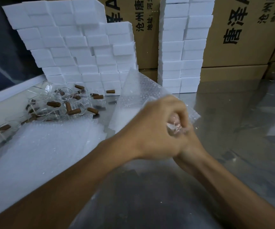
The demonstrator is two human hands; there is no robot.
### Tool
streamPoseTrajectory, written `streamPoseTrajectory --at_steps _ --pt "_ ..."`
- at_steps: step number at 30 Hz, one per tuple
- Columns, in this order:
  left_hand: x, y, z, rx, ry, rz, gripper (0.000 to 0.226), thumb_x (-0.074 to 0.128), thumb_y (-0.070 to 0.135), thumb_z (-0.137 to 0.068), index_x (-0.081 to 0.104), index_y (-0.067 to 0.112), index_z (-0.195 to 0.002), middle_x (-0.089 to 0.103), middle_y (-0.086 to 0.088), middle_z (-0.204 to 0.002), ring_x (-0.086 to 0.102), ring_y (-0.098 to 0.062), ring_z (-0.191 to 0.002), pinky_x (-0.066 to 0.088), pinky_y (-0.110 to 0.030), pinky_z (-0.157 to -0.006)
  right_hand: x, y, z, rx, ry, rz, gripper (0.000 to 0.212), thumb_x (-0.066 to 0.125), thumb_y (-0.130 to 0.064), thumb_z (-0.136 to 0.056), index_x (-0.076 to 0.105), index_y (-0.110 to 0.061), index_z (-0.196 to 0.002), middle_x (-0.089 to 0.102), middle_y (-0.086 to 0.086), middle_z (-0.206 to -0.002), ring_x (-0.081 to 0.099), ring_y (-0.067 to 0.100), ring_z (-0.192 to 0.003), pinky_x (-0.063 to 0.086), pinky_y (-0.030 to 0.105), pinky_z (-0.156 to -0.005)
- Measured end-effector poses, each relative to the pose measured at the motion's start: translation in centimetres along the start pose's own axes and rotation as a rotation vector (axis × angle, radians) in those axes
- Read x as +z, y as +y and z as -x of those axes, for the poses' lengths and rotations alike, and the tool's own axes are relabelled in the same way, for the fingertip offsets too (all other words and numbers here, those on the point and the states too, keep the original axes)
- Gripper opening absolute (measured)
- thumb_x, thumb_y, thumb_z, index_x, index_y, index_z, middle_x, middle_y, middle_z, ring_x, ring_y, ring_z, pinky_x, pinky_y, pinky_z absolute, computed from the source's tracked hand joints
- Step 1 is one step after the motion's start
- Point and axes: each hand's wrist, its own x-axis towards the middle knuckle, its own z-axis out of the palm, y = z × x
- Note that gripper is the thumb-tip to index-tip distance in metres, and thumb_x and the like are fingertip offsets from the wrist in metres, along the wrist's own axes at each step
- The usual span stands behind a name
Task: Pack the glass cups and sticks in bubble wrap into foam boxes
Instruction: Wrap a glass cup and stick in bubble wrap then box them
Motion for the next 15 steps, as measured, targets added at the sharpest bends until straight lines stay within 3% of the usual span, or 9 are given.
streamPoseTrajectory --at_steps 2,4,5,7,9,11,12,14,15 --pt "-1.1 -2.2 -0.4 -0.035 0.354 -0.038 0.005 0.063 0.014 -0.074 0.058 0.014 -0.074 0.061 0.002 -0.086 0.048 0.006 -0.056 0.033 -0.007 -0.051 -0.1 0.2 0.0 -0.098 -0.03 0.111 0.031 0.058 0.007 -0.094 0.061 0.0 -0.124 0.071 0.011 -0.116 0.07 0.021 -0.103 0.059 0.032 -0.08" --pt "-2.4 -5.2 -0.8 -0.192 0.658 -0.1 0.01 0.063 0.018 -0.075 0.055 0.016 -0.081 0.058 0.004 -0.085 0.048 -0.001 -0.063 0.037 -0.016 -0.057 0.0 0.1 -0.1 -0.089 -0.028 0.104 0.03 0.06 -0.003 -0.094 0.063 -0.003 -0.124 0.068 0.011 -0.125 0.067 0.029 -0.112 0.059 0.042 -0.086" --pt "-3.1 -6.7 -1.0 -0.326 0.733 -0.06 0.017 0.065 0.021 -0.075 0.054 0.02 -0.088 0.058 0.004 -0.092 0.052 -0.007 -0.07 0.041 -0.022 -0.059 0.0 0.1 -0.1 -0.089 -0.019 0.129 0.03 0.062 -0.006 -0.092 0.065 -0.004 -0.122 0.068 0.011 -0.126 0.067 0.03 -0.114 0.059 0.045 -0.088" --pt "-4.7 -9.2 -1.1 -0.653 0.662 0.222 0.035 0.071 0.028 -0.073 0.052 0.025 -0.101 0.059 0.0 -0.108 0.059 -0.016 -0.086 0.045 -0.033 -0.065 -0.3 -0.1 0.0 -0.07 -0.051 0.145 0.034 0.066 -0.01 -0.084 0.068 -0.004 -0.118 0.068 0.013 -0.126 0.066 0.033 -0.113 0.058 0.05 -0.089" --pt "-6.0 -10.5 -0.8 -0.824 0.442 0.511 0.049 0.074 0.035 -0.062 0.053 0.025 -0.105 0.061 -0.005 -0.113 0.061 -0.022 -0.091 0.045 -0.035 -0.073 -0.4 -0.3 0.0 -0.032 -0.078 0.133 0.04 0.068 -0.013 -0.078 0.068 -0.003 -0.117 0.068 0.013 -0.125 0.067 0.034 -0.112 0.059 0.049 -0.085" --pt "-6.5 -11.0 -0.3 -0.829 0.226 0.671 0.05 0.076 0.035 -0.053 0.064 0.021 -0.1 0.063 -0.004 -0.112 0.061 -0.022 -0.097 0.044 -0.034 -0.083 -0.6 -0.4 0.0 -0.022 -0.105 0.141 0.04 0.068 -0.014 -0.076 0.069 -0.004 -0.115 0.069 0.011 -0.125 0.068 0.033 -0.111 0.061 0.046 -0.081" --pt "-6.4 -11.2 -0.1 -0.787 0.141 0.713 0.039 0.077 0.03 -0.054 0.072 0.02 -0.091 0.068 -0.002 -0.106 0.064 -0.02 -0.096 0.047 -0.03 -0.084 -0.5 -0.6 0.1 -0.019 -0.144 0.141 0.038 0.069 -0.014 -0.076 0.07 -0.006 -0.113 0.069 0.01 -0.125 0.068 0.032 -0.111 0.061 0.045 -0.08" --pt "-6.0 -11.0 0.4 -0.702 0.009 0.816 0.019 0.078 0.02 -0.061 0.08 0.018 -0.08 0.076 0.0 -0.093 0.072 -0.015 -0.086 0.057 -0.027 -0.079 -0.6 -0.5 0.3 -0.032 -0.154 0.207 0.036 0.071 -0.017 -0.079 0.069 -0.006 -0.113 0.069 0.009 -0.125 0.067 0.033 -0.113 0.06 0.044 -0.081" --pt "-5.8 -10.7 0.6 -0.672 -0.033 0.872 0.02 0.079 0.019 -0.062 0.081 0.017 -0.082 0.077 -0.003 -0.094 0.074 -0.017 -0.086 0.059 -0.028 -0.077 -0.6 -0.5 0.4 -0.009 -0.156 0.229 0.043 0.077 -0.022 -0.079 0.066 -0.005 -0.116 0.067 0.011 -0.126 0.064 0.036 -0.116 0.059 0.045 -0.084"
